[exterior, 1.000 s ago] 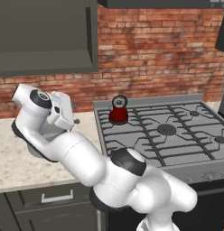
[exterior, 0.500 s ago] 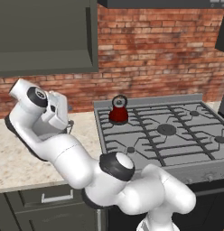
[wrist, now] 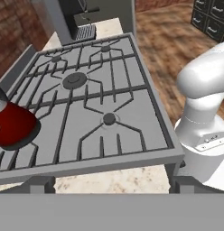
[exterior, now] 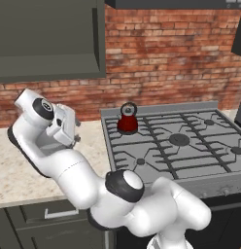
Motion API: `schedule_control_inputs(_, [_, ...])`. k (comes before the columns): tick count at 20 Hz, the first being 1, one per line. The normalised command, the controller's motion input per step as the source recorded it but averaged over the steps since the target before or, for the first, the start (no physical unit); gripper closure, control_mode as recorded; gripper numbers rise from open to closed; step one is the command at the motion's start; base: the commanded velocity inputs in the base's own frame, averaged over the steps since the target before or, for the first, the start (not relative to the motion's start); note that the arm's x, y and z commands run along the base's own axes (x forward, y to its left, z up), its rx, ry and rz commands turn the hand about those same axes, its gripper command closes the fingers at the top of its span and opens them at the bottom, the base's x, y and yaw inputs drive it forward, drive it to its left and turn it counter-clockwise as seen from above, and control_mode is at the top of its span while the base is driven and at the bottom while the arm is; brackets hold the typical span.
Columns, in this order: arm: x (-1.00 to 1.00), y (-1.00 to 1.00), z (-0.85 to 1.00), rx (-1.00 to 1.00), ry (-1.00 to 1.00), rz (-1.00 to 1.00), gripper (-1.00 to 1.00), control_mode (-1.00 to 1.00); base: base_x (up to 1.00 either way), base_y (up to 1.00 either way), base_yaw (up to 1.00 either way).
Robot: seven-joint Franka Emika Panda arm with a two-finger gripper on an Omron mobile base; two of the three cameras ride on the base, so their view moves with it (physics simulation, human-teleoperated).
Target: Pick the kettle from the cabinet and place it on a stove burner. Then pick the pot from the counter and place it on another stove burner. Finally, turn both burners on.
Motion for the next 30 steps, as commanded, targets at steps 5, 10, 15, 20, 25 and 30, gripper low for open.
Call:
schedule_control_inputs(5, [-0.25, 0.0, -0.09, 0.01, -0.05, 0.0, -1.0, -1.0, 0.0, 0.0, 0.0])
schedule_control_inputs(10, [-0.04, -0.01, -0.01, 0.02, -0.09, 0.05, -1.0, -1.0, 0.0, 0.0, 0.0])
schedule_control_inputs(15, [0.13, -0.04, -0.11, 0.05, -0.11, 0.13, -1.0, -1.0, 0.0, 0.0, 0.0])
schedule_control_inputs(20, [0.27, 0.0, -0.36, 0.13, -0.01, 0.16, -1.0, -1.0, 0.0, 0.0, 0.0])
schedule_control_inputs(25, [0.29, 0.0, -0.28, 0.19, 0.0, 0.16, -1.0, -1.0, 0.0, 0.0, 0.0])
schedule_control_inputs(30, [0.31, 0.06, -0.07, 0.14, 0.0, 0.14, -1.0, -1.0, 0.0, 0.0, 0.0])
